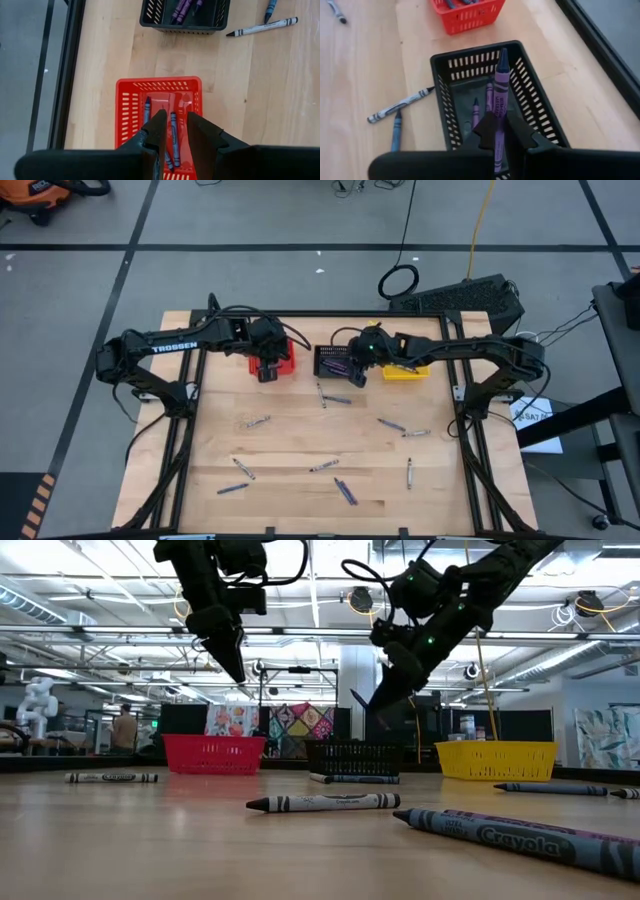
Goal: Sort crayons
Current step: Put the violet crayon into the black bin, then put the black crayon into the yellow bin
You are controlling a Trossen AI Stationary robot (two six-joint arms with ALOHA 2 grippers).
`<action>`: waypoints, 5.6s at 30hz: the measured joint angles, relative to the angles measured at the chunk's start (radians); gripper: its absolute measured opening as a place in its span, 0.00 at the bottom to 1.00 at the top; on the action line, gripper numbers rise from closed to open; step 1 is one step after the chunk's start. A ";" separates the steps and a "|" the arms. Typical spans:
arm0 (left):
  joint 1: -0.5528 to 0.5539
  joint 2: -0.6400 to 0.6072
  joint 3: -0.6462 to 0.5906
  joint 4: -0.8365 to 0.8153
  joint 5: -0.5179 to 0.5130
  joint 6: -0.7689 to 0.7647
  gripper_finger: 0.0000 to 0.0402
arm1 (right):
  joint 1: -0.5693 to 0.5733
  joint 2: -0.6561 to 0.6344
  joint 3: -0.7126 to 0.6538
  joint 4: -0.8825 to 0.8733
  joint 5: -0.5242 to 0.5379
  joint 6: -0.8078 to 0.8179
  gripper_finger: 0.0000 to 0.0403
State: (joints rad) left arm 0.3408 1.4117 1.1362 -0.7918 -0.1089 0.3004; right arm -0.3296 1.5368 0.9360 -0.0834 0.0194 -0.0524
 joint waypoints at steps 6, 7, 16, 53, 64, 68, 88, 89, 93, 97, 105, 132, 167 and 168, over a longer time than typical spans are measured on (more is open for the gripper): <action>0.000 0.000 0.000 -0.003 0.000 -0.004 0.18 | -0.006 0.000 0.000 0.002 -0.027 -0.046 0.00; 0.000 0.000 0.000 -0.003 0.000 -0.005 0.18 | -0.006 0.000 0.000 0.002 -0.036 -0.049 0.00; 0.000 0.000 0.000 -0.003 0.000 -0.005 0.18 | -0.006 0.085 0.000 0.013 -0.049 -0.050 0.00; -0.001 0.000 0.000 0.057 0.000 0.001 0.18 | 0.004 0.069 0.045 0.049 0.012 -0.062 0.24; -0.020 0.000 0.000 0.050 0.001 -0.006 0.18 | 0.056 -0.147 0.151 -0.302 0.013 -0.020 0.24; -0.045 0.000 0.000 0.050 0.034 -0.004 0.18 | 0.086 -0.225 0.153 -0.410 0.013 0.032 0.24; -0.167 0.215 0.000 0.154 0.121 0.542 0.18 | 0.182 -0.348 0.153 -0.678 0.010 0.198 0.24; -0.167 0.226 0.000 0.179 0.120 0.564 0.18 | 0.182 -0.349 0.153 -0.678 0.011 0.198 0.24; -0.168 0.256 0.000 0.279 0.121 0.659 0.18 | 0.181 -0.349 0.153 -0.678 0.011 0.198 0.24; -0.178 0.282 0.000 0.325 0.124 0.761 0.18 | 0.181 -0.349 0.153 -0.678 0.011 0.192 0.24; -0.220 0.337 0.000 0.379 0.150 0.843 0.18 | 0.181 -0.349 0.153 -0.678 0.011 0.190 0.24; -0.203 0.486 0.008 0.505 0.138 0.937 0.18 | 0.181 -0.349 0.153 -0.679 0.009 0.198 0.24; -0.204 0.575 0.060 0.393 0.150 0.922 0.04 | 0.181 -0.348 0.153 -0.677 0.006 0.198 0.24; -0.208 0.575 0.060 0.393 0.143 0.897 0.02 | 0.181 -0.348 0.153 -0.677 0.006 0.198 0.24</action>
State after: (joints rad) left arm 0.1328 1.9865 1.1957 -0.3991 0.0340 1.1972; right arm -0.1482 1.1885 1.0889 -0.7605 0.0254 0.1455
